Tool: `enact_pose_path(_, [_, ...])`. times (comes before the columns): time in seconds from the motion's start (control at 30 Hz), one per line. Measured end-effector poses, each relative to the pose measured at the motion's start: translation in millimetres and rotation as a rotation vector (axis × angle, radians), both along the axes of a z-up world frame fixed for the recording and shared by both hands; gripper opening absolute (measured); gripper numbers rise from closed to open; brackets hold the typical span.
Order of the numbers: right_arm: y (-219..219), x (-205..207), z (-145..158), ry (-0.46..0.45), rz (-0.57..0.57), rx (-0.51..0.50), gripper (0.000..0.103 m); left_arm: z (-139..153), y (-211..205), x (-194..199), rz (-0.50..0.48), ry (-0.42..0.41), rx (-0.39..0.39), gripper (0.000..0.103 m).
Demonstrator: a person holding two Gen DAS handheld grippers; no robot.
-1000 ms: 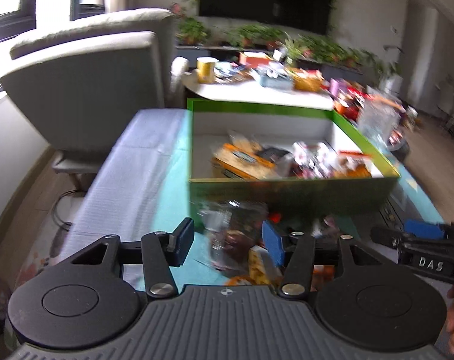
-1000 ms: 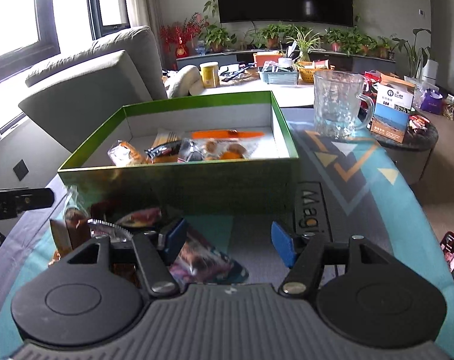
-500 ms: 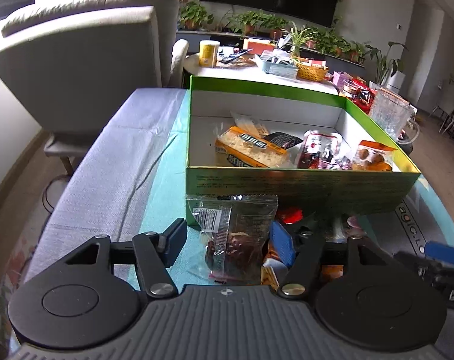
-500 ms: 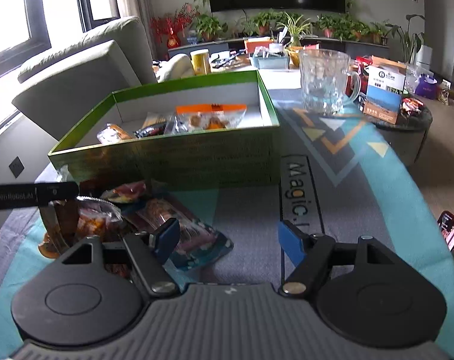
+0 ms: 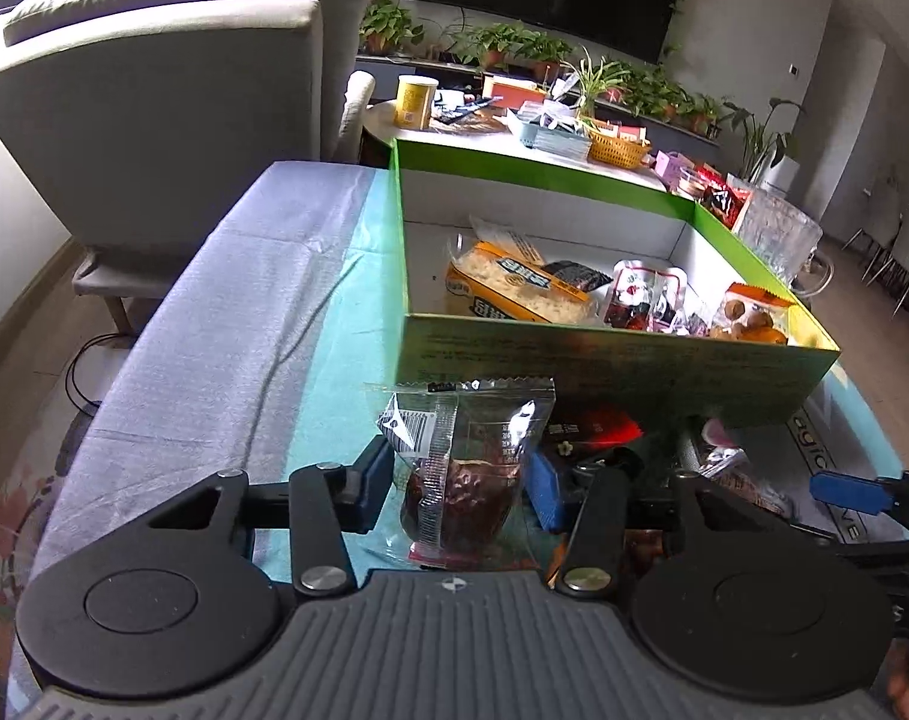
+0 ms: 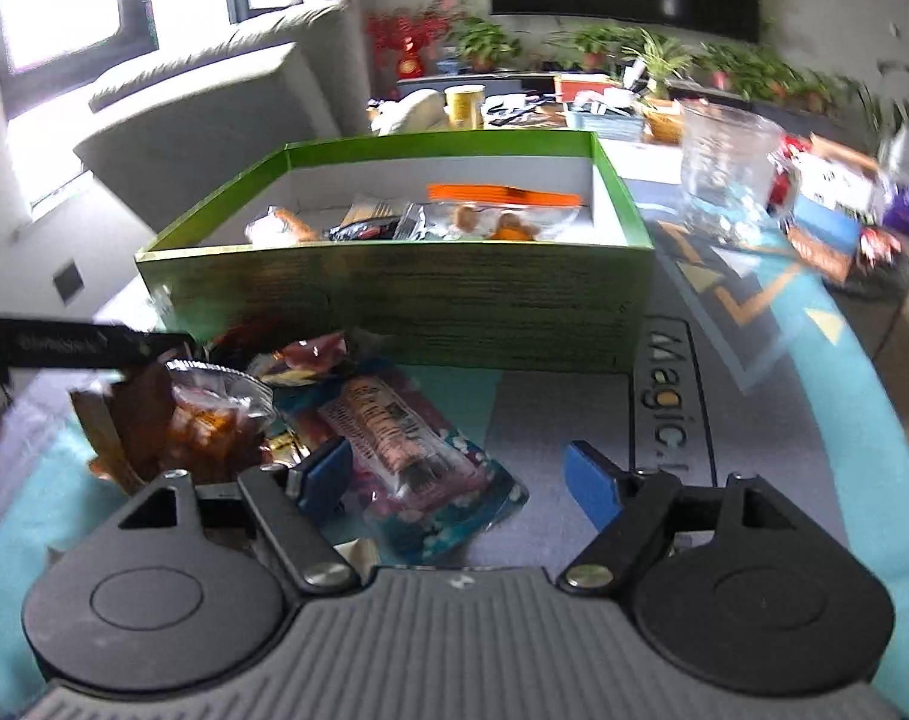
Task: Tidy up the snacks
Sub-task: 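Hold the cake packet with left while right grasps the pink sausage packet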
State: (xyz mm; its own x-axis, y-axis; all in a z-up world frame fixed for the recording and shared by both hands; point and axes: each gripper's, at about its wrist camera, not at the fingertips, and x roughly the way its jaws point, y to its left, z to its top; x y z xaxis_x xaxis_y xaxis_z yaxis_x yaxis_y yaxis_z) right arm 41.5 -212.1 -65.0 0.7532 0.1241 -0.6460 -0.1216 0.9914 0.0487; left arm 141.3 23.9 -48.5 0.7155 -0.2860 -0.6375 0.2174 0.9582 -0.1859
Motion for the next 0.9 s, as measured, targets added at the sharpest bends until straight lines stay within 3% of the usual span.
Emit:
enact_pose_path(0.17, [-5, 2, 2, 0.023, 0.062, -0.012, 0.043, 6, 8, -3, 0.007, -0.014, -0.012, 0.044])
enact_pose_path(0.4, [-1, -5, -6, 0.002, 0.232, -0.164, 0.043, 5, 7, -3, -0.003, -0.012, -0.018, 0.044])
enact_pose_path(0.63, [-9, 29, -12, 0.042, 0.298, -0.03, 0.043, 8, 7, -2, -0.004, -0.01, -0.01, 0.044])
enact_pose_path(0.9, [0, 19, -1, 0.013, 0.345, -0.051, 0.041, 14, 2, -5, 0.009, -0.023, 0.007, 0.044])
